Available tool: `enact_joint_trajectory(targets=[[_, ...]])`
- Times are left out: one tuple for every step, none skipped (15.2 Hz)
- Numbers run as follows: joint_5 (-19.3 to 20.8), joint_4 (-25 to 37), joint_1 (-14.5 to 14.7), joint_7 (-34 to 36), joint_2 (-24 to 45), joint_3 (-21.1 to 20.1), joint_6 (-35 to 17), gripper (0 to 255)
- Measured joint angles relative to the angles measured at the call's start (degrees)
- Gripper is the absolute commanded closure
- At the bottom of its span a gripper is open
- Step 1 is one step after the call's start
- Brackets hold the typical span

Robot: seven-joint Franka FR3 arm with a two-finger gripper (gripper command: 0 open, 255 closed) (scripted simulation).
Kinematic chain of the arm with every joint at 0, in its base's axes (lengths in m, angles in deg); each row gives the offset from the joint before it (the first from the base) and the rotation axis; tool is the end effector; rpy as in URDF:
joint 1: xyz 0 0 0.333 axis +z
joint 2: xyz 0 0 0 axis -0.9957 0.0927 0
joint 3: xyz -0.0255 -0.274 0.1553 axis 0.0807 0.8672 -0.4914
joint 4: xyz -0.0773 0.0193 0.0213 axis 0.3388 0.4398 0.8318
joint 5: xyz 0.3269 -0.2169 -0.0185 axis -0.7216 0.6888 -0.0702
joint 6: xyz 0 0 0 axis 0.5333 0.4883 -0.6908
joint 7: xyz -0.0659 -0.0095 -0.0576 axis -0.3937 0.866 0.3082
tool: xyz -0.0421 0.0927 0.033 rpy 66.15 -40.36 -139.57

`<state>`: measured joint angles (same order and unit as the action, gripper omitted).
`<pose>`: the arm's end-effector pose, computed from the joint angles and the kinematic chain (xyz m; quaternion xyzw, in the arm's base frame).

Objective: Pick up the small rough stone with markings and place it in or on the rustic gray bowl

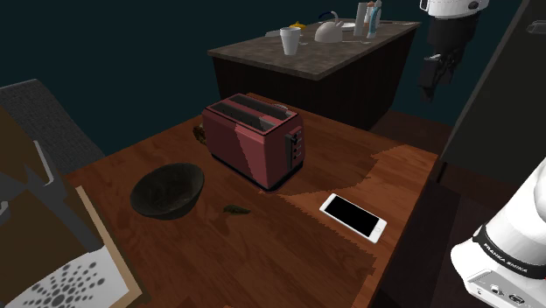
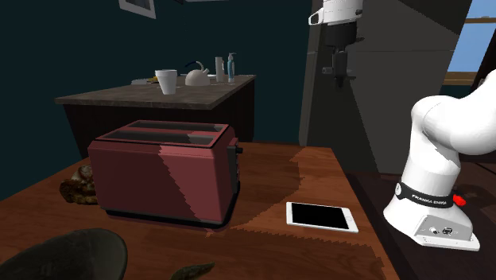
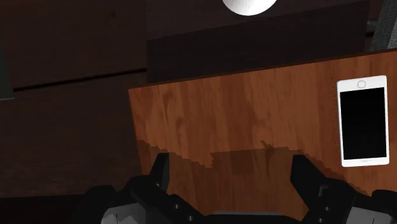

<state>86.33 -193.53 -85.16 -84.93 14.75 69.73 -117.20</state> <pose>0.2943 0.0040 0.5615 0.9955 0.0005 -0.0532 0.0782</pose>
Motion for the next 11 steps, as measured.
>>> enact_joint_trajectory(targets=[[0.0, 0.0, 0.0, 0.0, 0.0, 0.0, 0.0, 0], [-0.74, -0.57, -0.18, 1.3, -0.26, -0.42, 0.11, 0], [-1.98, -1.59, -0.44, 3.44, -0.88, -1.08, 0.33, 0], [-3.32, -2.64, -0.82, 5.81, -1.63, -1.68, 0.69, 0], [-4.98, -3.72, -1.12, 8.55, -2.18, -2.58, 0.84, 0], [-6.84, -4.72, -1.37, 11.45, -3.16, -3.54, 1.45, 0], [-8.86, -5.96, -1.63, 14.54, -3.4, -4.69, 1.08, 0], [-10.64, -6.63, -2.01, 17.32, -3.96, -5.43, 1.48, 0], [-12.62, -7.89, -2.25, 20.22, -4.81, -6.39, 1.54, 0], [-14.84, -8.93, -2.43, 23.31, -5.17, -7.6, 1.26, 0], [-16.84, -9.74, -2.75, 26.16, -5.44, -8.5, 1.06, 0]])
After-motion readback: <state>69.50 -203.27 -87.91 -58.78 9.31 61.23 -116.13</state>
